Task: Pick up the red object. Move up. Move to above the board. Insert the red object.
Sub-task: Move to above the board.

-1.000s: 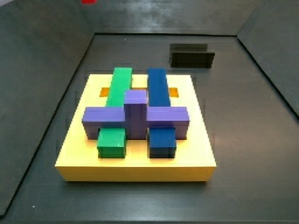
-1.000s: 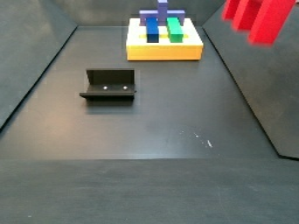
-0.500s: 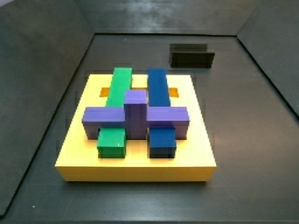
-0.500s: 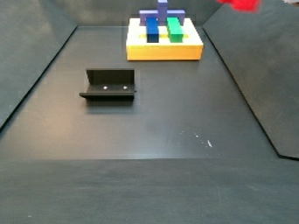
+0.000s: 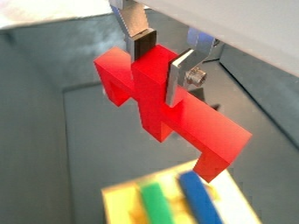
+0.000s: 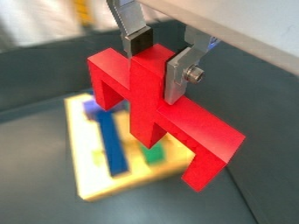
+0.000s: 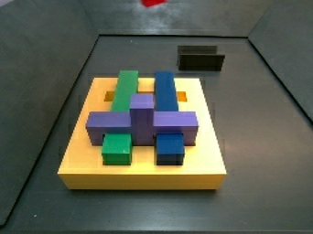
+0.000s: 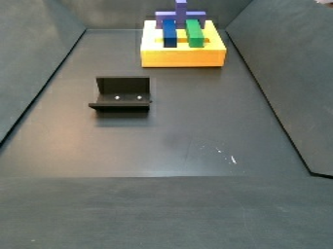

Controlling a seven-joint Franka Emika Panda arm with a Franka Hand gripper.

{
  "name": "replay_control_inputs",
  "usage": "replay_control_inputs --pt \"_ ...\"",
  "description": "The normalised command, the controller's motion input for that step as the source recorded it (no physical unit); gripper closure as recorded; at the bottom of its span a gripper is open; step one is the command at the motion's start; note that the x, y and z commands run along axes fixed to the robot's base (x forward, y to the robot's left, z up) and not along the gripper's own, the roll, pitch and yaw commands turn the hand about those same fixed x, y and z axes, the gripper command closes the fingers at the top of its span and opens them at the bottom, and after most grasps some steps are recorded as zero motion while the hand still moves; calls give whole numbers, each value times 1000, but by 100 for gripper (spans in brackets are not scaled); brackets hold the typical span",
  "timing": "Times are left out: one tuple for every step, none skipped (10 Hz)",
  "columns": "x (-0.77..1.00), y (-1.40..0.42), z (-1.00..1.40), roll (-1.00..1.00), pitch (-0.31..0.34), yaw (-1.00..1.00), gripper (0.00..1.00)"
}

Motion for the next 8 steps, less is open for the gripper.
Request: replay_control_inputs --pt "863 -1400 213 -15 79 1000 100" --pt "475 -710 115 -9 87 1000 100" --pt "217 -261 56 1 97 1000 100" --pt "92 -99 38 -1 92 1000 100" --pt "26 -34 26 1 86 1000 100" --pt "26 -31 22 1 92 1000 100" --pt "32 -23 24 2 105 1000 100" --pt "34 -20 25 4 112 1000 100"
